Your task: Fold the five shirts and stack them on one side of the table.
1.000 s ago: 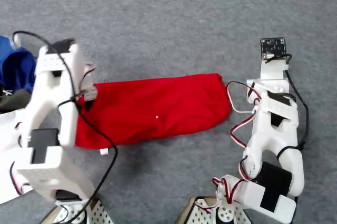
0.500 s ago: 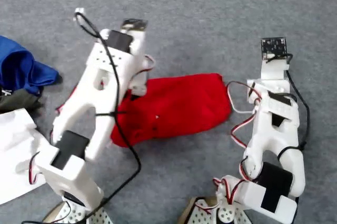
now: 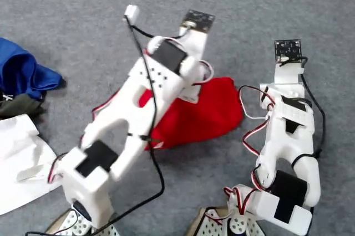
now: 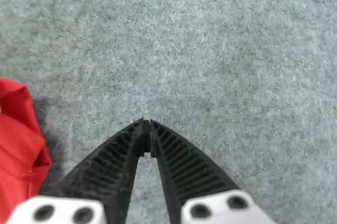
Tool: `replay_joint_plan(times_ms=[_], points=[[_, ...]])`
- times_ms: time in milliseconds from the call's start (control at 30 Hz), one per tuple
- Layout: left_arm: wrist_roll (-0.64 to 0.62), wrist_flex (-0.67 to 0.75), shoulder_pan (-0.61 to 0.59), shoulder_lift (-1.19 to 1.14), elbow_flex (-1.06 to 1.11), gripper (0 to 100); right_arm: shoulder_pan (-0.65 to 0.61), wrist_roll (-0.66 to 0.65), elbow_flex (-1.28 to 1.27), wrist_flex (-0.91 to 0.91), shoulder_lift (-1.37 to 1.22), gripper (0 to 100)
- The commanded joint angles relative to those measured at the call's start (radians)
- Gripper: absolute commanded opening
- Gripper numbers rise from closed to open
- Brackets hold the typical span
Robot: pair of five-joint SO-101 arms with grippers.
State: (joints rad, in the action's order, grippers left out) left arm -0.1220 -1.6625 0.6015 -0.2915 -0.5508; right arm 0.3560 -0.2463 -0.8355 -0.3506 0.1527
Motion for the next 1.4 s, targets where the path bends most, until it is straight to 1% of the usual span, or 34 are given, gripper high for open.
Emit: replay_joint_plan(times_ms=[0,67,267,433,567,767,833,900,967,1067,1167,1267,1367], points=[[-0.014,0.031,0.054,-0.090,-0.143,2,0.019,0.009,0.005,0.023,-0.001,0.5],[-0.018,0.037,0.071,-0.162,-0.224,2,0.019,0.009,0.005,0.023,-0.001,0.5],[-0.097,0.034,0.080,-0.360,-0.482,2,0.021,0.011,0.005,0.018,0.002,0.5],[-0.137,0.034,0.081,-0.489,-0.638,2,0.021,0.011,0.005,0.015,0.004,0.5],[-0.170,0.032,0.083,-0.545,-0.692,2,0.021,0.011,0.005,0.021,0.002,0.5],[-0.170,0.034,0.091,-0.550,-0.694,3,0.021,0.011,0.005,0.021,0.002,0.5],[-0.170,0.034,0.092,-0.550,-0.694,7,0.021,0.011,0.005,0.021,0.002,0.5],[-0.172,0.032,0.095,-0.550,-0.694,14,0.021,0.011,0.005,0.021,0.004,0.8],[-0.209,0.015,0.091,-0.549,-0.695,20,0.021,0.011,0.005,0.015,0.004,0.9],[-0.262,-0.048,0.086,-0.549,-0.750,23,0.021,0.011,0.004,0.011,0.007,0.9],[-0.262,-0.097,0.078,-0.549,-0.842,23,0.021,0.011,0.005,-0.005,0.007,0.9],[-0.262,-0.098,0.015,-0.547,-0.916,22,0.015,0.002,0.007,-0.023,0.008,0.7],[-0.262,-0.098,-0.097,-0.512,-0.911,10,0.013,-0.044,0.051,-0.140,0.008,0.5]])
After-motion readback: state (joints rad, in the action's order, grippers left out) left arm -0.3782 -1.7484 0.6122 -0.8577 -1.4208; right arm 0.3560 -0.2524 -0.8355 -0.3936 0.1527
